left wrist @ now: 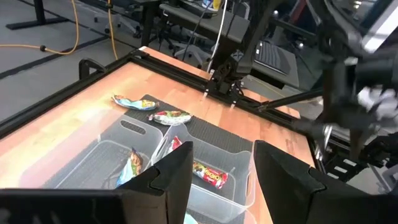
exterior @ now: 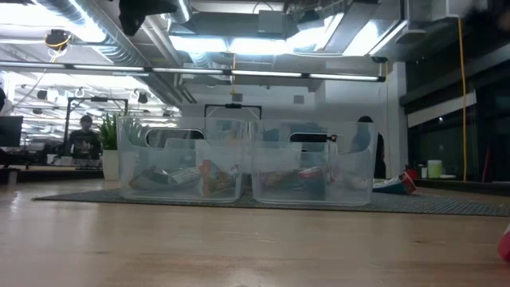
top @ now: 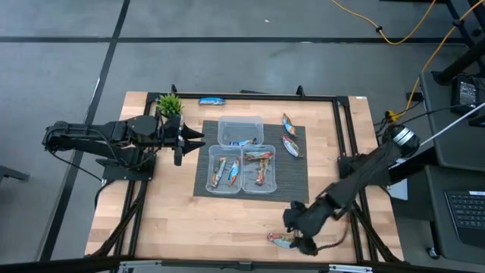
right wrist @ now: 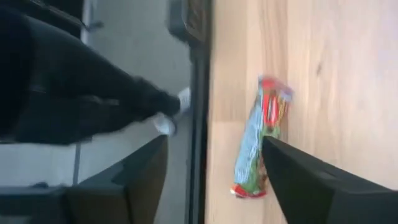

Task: Pick and place Granola Bars by type
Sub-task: Put the red granola bar into the bottom right transparent bin

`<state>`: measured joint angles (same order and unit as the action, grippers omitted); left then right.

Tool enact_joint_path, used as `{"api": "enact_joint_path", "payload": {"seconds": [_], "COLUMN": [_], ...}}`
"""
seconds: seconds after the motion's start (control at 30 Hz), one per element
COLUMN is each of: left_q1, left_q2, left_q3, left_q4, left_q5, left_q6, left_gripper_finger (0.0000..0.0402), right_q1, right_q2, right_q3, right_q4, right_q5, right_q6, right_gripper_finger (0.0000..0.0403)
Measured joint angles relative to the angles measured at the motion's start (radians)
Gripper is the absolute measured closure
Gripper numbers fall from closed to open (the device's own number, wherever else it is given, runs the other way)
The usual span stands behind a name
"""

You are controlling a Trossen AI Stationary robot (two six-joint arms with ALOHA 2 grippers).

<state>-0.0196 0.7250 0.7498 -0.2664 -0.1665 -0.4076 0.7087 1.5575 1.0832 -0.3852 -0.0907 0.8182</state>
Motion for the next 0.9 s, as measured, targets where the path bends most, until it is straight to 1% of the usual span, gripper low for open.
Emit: {"api": "enact_joint_path", "payload": {"seconds": [0.07,0.17,0.23,0.3,0.43,0.57,0.7,0.8,0.9], "left_q1": [0.000,0.000,0.000,0.000,0.000,0.000,0.000,0.000,0.000], "left_q2": [0.000,0.000,0.000,0.000,0.000,0.000,0.000,0.000,0.000], "left_q3": [0.000,0.000,0.000,0.000,0.000,0.000,0.000,0.000,0.000], "left_q4": [0.000,0.000,0.000,0.000,-0.003,-0.007,-0.007,-0.007,-0.007], "left_q5": [0.000,-0.008,-0.022,-0.023,-0.023,-0.023,-0.023,-0.023,-0.024], "left_q6": [-0.009,-0.040,-0.052,-0.052,-0.072,-0.083,-0.099,-0.092,-0.079], "left_gripper_finger": [0.0238,0.0238,0.0238,0.0238,0.0238,0.0238,0.0238,0.0238,0.0238], "right_q1": [0.000,0.000,0.000,0.000,0.000,-0.001,0.000,0.002,-0.001], "right_q2": [0.058,0.143,0.191,0.237,0.310,0.350,0.364,0.365,0.366], "right_q3": [0.000,0.000,0.000,0.000,0.001,0.006,0.009,0.009,0.009], "right_q4": [0.000,0.043,0.051,0.049,0.038,0.040,0.021,0.000,0.000], "right_q5": [-0.025,-0.094,-0.107,-0.109,-0.066,-0.026,0.000,0.041,0.042], "right_q6": [0.030,0.070,0.121,0.171,0.238,0.316,0.358,0.358,0.355], "right_gripper_finger": [0.0112,0.0078,0.0063,0.0056,0.0058,0.0065,0.0072,0.0079,0.0090]}}
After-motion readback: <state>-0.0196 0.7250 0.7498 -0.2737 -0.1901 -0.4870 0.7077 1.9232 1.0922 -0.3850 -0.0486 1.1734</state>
